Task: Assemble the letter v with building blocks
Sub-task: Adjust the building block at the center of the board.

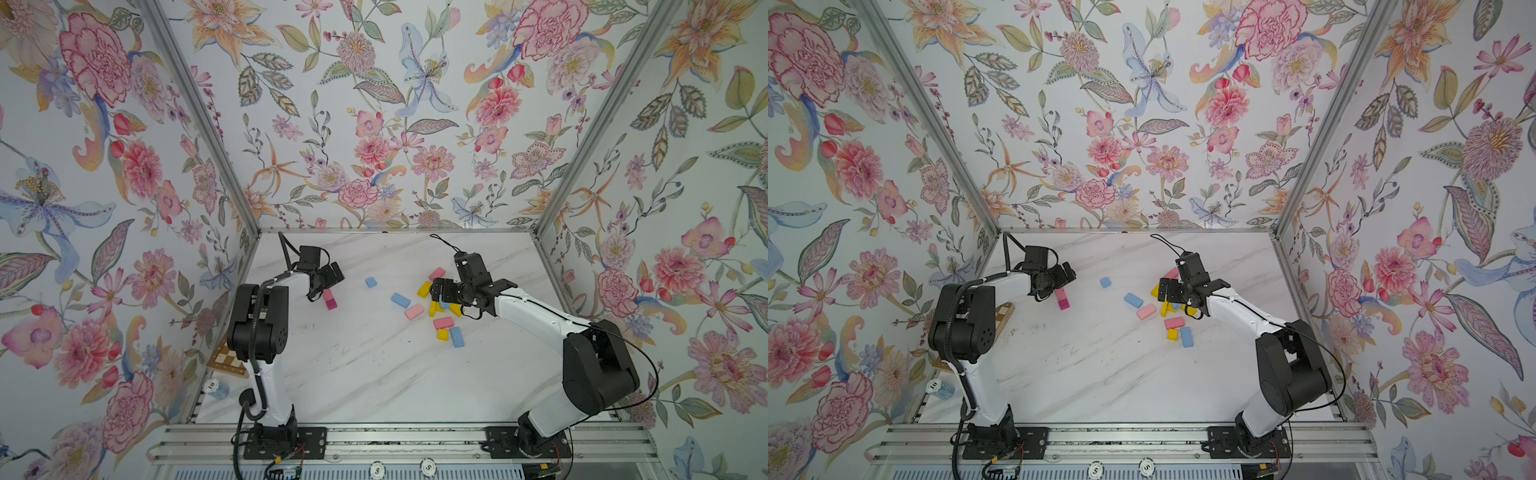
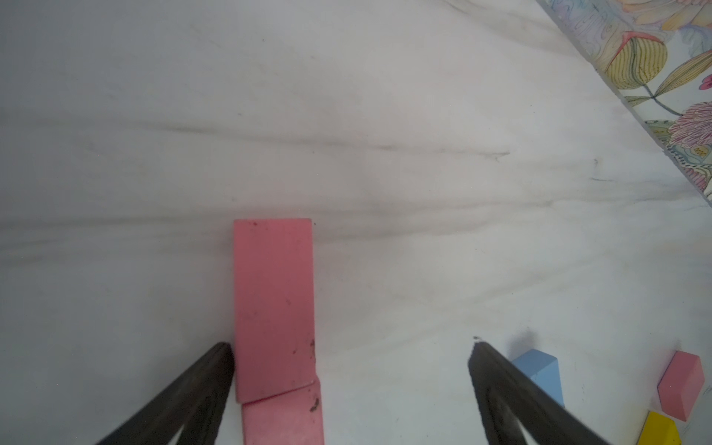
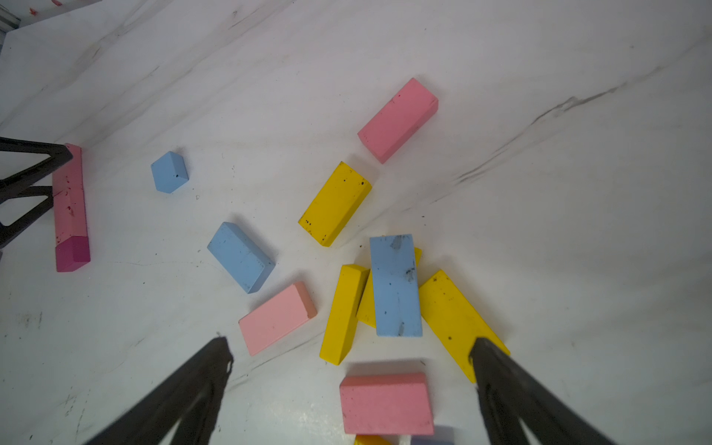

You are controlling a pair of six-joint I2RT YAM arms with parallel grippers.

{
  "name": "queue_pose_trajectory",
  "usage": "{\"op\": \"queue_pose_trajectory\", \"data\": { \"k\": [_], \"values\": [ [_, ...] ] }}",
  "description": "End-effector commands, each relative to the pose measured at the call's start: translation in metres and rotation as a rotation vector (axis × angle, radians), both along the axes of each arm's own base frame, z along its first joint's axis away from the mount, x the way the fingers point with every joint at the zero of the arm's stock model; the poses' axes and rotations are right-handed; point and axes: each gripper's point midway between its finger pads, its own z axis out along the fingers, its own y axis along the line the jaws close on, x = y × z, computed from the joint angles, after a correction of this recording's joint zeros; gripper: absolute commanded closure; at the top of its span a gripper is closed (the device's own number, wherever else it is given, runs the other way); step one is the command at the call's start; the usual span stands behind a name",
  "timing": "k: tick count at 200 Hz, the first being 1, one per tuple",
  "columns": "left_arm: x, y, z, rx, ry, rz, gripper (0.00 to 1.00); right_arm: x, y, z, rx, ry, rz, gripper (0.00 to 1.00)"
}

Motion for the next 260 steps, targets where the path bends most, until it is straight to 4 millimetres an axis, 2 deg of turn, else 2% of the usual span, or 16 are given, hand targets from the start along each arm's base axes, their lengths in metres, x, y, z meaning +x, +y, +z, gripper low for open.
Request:
{"op": "queue_pose_trajectory", "data": {
  "k": [1, 202, 233, 260],
  "values": [
    [-0.059, -0.007, -0.055, -0.031, 0.264, 0.003, 0.01, 0.006, 0.005, 0.005, 0.005, -0.017, -0.004, 0.01],
    [-0.073, -0.001, -0.059, -0.005, 0.287, 0.017, 0.01, 0.004, 0.004, 0.003, 0.009, -0.018, -0.006, 0.01],
    [-0.069, 0.009, -0.040, 0.066, 0.272, 0.008, 0.01, 0.005, 0.001, 0.009, 0.005, -0.027, -0.006, 0.01],
    [-0.060, 0.015, 0.004, 0.131, 0.203, -0.003, 0.01, 0.008, -0.017, 0.020, 0.031, -0.041, -0.041, 0.01]
  ]
}}
